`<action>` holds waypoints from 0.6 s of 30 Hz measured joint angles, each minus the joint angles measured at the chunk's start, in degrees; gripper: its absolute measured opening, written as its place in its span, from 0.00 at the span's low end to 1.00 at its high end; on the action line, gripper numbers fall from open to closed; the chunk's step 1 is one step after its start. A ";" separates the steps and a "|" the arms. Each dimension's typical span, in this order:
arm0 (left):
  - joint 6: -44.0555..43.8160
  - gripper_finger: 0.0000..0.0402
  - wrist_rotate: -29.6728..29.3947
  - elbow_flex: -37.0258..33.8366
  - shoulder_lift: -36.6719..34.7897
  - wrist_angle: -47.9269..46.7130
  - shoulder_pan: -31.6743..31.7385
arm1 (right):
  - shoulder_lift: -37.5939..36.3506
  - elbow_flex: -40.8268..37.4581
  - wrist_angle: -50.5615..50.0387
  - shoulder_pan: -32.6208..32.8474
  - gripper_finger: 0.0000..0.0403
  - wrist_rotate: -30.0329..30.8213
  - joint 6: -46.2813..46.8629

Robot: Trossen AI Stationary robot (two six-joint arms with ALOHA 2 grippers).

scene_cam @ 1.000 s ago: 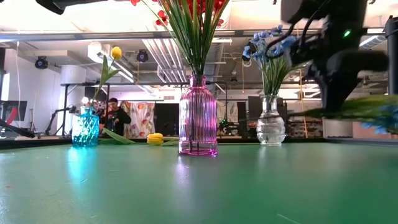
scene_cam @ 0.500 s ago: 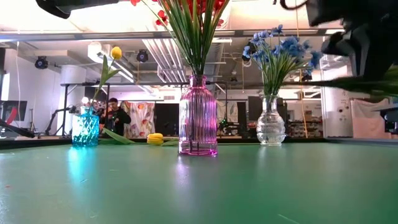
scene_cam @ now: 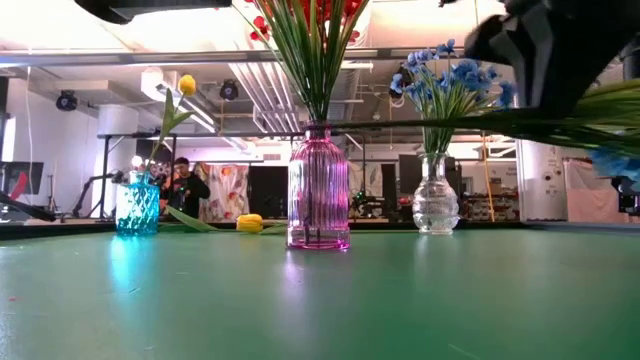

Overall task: Sort flowers into vase by color
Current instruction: Put the blue flowers into the transparent vase

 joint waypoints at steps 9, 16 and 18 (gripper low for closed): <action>-5.38 0.64 8.29 0.51 3.86 1.70 2.90 | 6.67 9.16 0.06 1.24 0.06 4.90 -1.79; -8.09 0.63 10.49 0.51 7.25 2.57 4.13 | 11.57 15.21 -0.51 1.24 0.06 5.01 -2.80; -8.75 0.63 10.47 0.51 8.18 2.72 4.20 | 12.88 17.34 -0.43 1.24 0.06 5.01 -3.10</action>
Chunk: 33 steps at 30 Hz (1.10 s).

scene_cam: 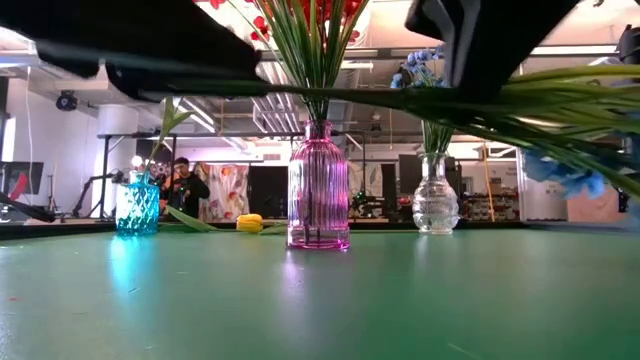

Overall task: Sort flowers into vase by color
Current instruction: Put the blue flowers into the transparent vase

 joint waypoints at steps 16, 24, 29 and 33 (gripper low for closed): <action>-2.93 0.57 1.68 0.00 3.96 4.53 -0.05 | 9.94 14.94 -8.55 -0.17 0.05 0.12 -3.14; -3.34 0.40 1.83 0.00 3.91 4.51 -0.12 | 10.89 15.30 -11.89 -0.17 0.05 0.06 -2.12; -3.36 0.29 1.99 0.00 3.84 4.36 -0.05 | 10.89 15.32 -13.36 -0.15 0.05 -0.04 -1.58; -3.39 0.23 1.63 0.00 3.83 4.77 -0.05 | 10.89 15.32 -13.63 -0.04 0.05 -0.06 -2.18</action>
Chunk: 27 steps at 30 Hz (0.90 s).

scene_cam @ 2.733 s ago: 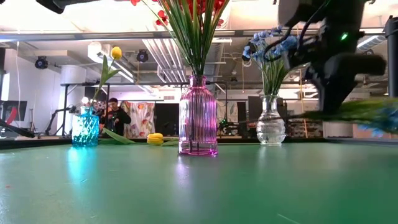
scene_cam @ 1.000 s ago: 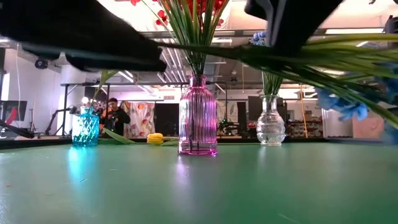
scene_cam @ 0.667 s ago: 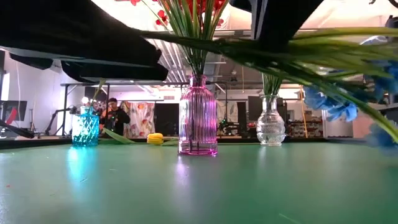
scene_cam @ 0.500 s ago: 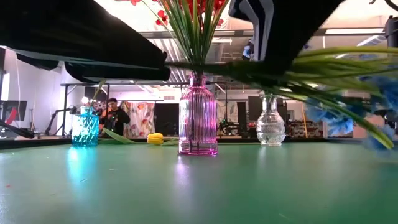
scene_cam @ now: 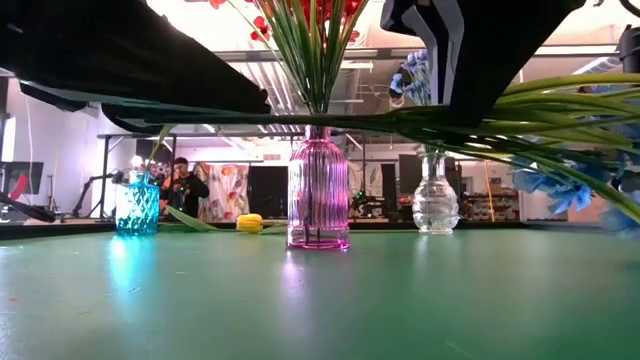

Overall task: Sort flowers into vase by color
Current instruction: Put the blue flowers into the transparent vase

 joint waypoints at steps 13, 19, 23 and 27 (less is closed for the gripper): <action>3.13 0.44 1.20 4.08 3.47 1.80 3.30 | -0.01 0.00 0.54 -0.46 0.05 1.57 -1.30; 4.85 0.38 0.93 10.70 7.54 -4.42 4.07 | 0.00 0.00 0.32 -0.33 0.05 1.29 -1.80; 3.82 0.22 -1.17 13.79 9.12 -9.55 4.20 | -0.02 0.00 0.21 0.02 0.05 1.32 -3.01; 3.45 0.04 -1.20 15.08 9.22 -12.45 4.33 | -0.02 0.00 0.42 0.15 0.05 1.11 -3.67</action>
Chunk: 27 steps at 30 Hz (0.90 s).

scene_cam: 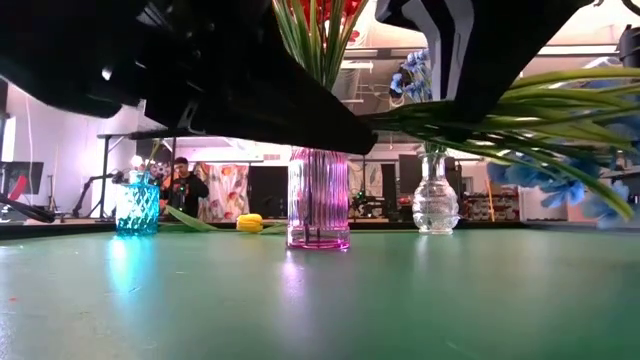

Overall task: Sort flowers into vase by color
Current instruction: Put the blue flowers into the transparent vase

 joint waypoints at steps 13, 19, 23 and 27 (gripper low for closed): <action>-3.72 0.00 -0.37 -3.79 -0.35 2.22 -0.57 | -0.29 2.89 -0.74 -0.08 0.41 2.45 0.26; -2.77 0.00 -2.95 -8.48 -0.37 13.39 -1.69 | -3.02 6.38 -3.36 0.77 0.54 5.79 4.44; -0.73 0.00 -3.48 -11.86 -0.37 23.42 -2.31 | -6.77 6.91 -3.10 2.99 0.57 6.86 7.85; 6.72 0.00 -4.65 -17.31 -0.53 42.83 -3.61 | -11.60 6.45 -2.95 7.94 0.57 13.20 11.93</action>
